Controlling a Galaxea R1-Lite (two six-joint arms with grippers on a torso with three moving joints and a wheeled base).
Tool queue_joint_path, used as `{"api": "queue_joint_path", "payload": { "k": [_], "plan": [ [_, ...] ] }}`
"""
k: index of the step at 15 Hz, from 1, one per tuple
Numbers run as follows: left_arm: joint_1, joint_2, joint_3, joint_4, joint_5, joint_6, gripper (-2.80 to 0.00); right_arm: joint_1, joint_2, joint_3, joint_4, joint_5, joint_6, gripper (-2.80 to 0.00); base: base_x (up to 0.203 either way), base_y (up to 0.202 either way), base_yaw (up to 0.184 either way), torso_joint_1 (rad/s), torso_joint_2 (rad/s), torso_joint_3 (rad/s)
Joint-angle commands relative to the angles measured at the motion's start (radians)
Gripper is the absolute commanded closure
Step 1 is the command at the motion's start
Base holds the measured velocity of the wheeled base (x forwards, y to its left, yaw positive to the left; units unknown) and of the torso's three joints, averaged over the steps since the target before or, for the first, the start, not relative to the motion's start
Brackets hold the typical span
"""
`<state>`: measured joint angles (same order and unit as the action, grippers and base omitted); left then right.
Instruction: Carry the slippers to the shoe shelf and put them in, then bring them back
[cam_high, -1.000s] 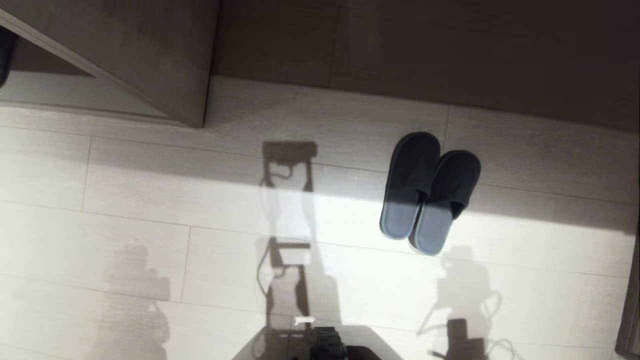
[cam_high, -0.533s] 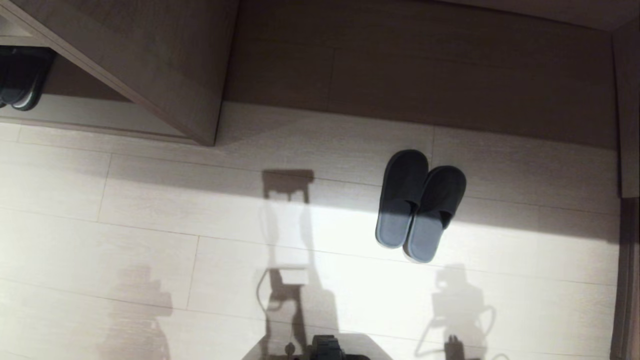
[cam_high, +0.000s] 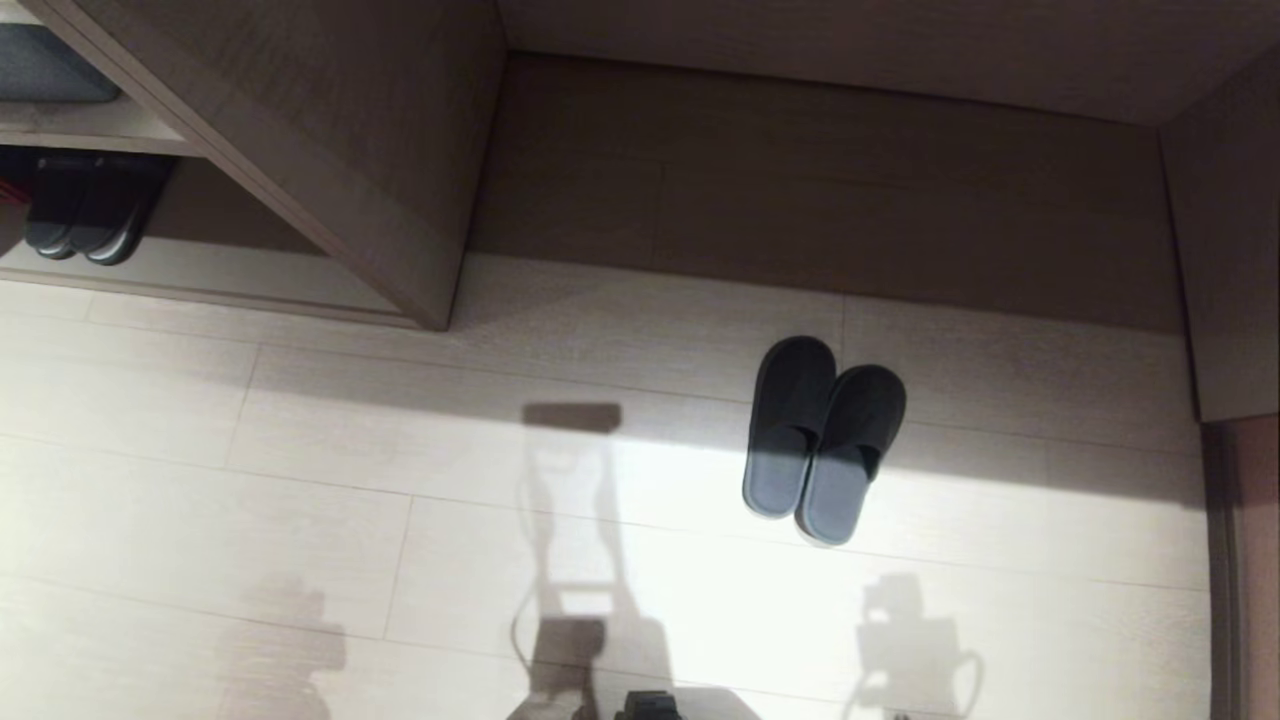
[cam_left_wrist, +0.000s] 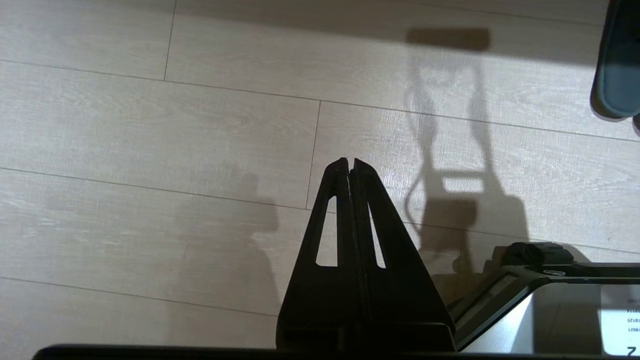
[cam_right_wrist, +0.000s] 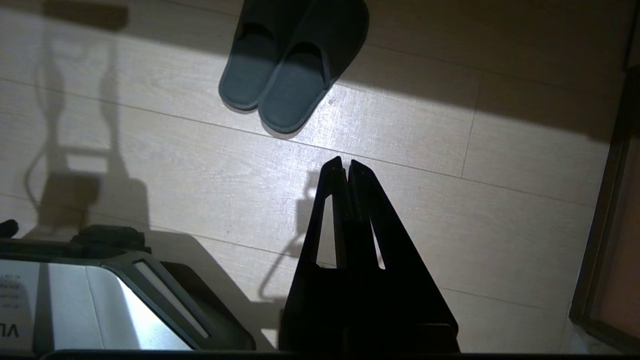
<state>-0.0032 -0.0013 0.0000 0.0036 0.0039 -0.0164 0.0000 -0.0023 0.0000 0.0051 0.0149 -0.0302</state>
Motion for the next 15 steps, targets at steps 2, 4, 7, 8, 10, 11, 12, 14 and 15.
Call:
{"api": "queue_joint_path", "payload": {
  "k": [2, 4, 7, 8, 10, 11, 12, 14, 15],
  "plan": [
    [0.000, 0.001, 0.002, -0.001, 0.001, 0.000, 0.00, 0.000, 0.001, 0.002, -0.001, 0.000, 0.000, 0.00, 0.000, 0.000, 0.000, 0.002, 0.00, 0.201],
    [0.000, 0.001, 0.002, -0.001, 0.001, 0.000, 0.00, 0.000, 0.001, 0.002, -0.001, 0.000, 0.000, 0.00, 0.000, 0.000, 0.000, 0.000, 0.00, 0.201],
    [0.000, 0.001, 0.002, -0.001, 0.001, 0.000, 0.00, 0.000, 0.001, 0.002, -0.001, 0.000, 0.000, 0.00, 0.000, 0.000, 0.000, 0.002, 0.00, 0.205],
    [0.000, 0.001, 0.002, -0.001, 0.001, 0.000, 0.00, 0.000, 0.001, 0.002, -0.001, 0.000, 0.000, 0.00, 0.000, 0.000, 0.000, -0.001, 0.00, 0.206],
    [0.000, 0.001, 0.002, -0.001, 0.001, 0.000, 0.00, 0.000, 0.001, 0.002, -0.001, 0.000, 0.000, 0.00, 0.000, 0.000, 0.000, 0.003, 0.00, 0.200],
    [0.000, 0.001, 0.002, -0.001, 0.001, 0.001, 0.00, 0.000, 0.001, 0.002, -0.001, 0.000, 0.000, 0.00, 0.000, 0.000, 0.000, 0.002, 0.00, 0.215],
    [0.000, 0.001, 0.002, -0.001, 0.001, 0.000, 0.00, 0.000, 0.001, 0.002, -0.001, 0.000, 0.000, 0.00, 0.000, 0.000, 0.000, -0.002, 0.01, 0.203],
    [0.000, 0.001, 0.002, -0.001, 0.001, 0.000, 0.00, 0.000, 0.001, 0.002, -0.001, 0.000, 0.000, 0.00, 0.000, 0.000, 0.000, 0.004, 0.00, 0.196],
    [0.000, 0.001, 0.002, -0.001, 0.001, 0.000, 0.00, 0.000, 0.001, 0.002, -0.001, 0.000, 0.000, 0.00, 0.000, 0.000, 0.000, 0.004, 0.01, 0.206]
  ]
}}
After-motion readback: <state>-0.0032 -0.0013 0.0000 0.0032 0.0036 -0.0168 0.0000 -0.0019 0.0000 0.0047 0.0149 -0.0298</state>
